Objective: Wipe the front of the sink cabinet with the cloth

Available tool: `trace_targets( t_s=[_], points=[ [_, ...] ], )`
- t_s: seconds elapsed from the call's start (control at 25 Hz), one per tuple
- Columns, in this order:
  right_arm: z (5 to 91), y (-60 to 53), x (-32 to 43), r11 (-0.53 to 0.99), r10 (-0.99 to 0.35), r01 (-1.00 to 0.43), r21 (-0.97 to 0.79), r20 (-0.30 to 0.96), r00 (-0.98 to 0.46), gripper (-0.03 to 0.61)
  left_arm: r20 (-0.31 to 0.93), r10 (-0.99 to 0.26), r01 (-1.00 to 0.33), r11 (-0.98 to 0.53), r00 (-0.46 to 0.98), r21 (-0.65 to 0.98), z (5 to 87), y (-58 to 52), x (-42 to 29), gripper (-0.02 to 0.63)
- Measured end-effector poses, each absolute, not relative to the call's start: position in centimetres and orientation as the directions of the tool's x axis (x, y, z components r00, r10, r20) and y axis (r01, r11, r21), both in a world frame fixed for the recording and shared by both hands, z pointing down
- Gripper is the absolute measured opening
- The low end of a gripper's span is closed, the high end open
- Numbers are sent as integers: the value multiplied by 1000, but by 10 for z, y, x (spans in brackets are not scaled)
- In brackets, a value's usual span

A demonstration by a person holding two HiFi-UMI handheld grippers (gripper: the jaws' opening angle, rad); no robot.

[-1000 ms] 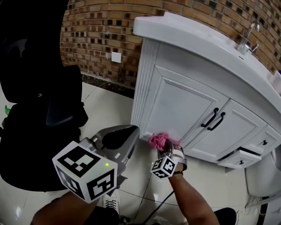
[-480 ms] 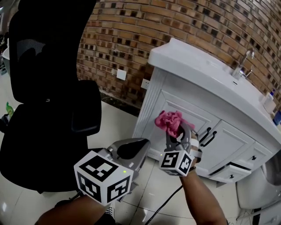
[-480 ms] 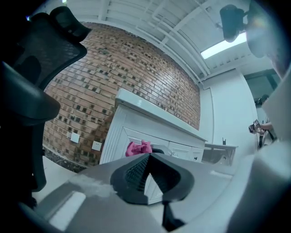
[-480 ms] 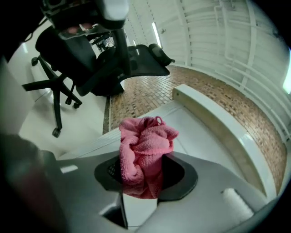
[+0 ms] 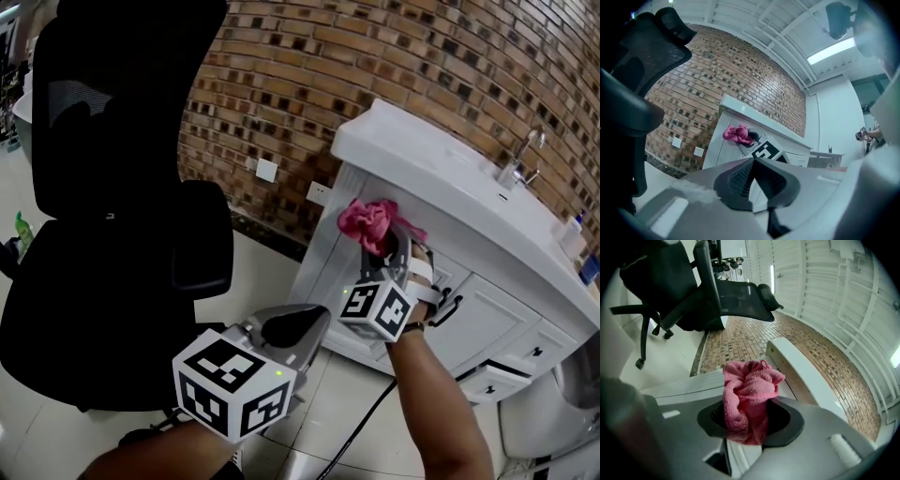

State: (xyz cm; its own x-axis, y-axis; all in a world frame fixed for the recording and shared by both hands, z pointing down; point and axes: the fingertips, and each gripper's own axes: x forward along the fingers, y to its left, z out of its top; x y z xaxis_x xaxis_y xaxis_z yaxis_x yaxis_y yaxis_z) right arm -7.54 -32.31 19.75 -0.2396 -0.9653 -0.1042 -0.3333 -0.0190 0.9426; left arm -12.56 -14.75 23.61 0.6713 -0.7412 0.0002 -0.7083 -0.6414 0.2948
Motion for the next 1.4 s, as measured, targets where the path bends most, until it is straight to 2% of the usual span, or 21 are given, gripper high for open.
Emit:
trace_targets(
  t_s=[0.52,1.4],
  points=[
    [227,-342,-82,-27,-968,-336,942,-108,-226,155,-7,-772,-732,-605,635,312,238,-154,-151,3],
    [404,-341,-79,156,-964,-329,931,71,-255,155,81,-771,-750,-580,631,319,257,-161,-153,3]
  ],
)
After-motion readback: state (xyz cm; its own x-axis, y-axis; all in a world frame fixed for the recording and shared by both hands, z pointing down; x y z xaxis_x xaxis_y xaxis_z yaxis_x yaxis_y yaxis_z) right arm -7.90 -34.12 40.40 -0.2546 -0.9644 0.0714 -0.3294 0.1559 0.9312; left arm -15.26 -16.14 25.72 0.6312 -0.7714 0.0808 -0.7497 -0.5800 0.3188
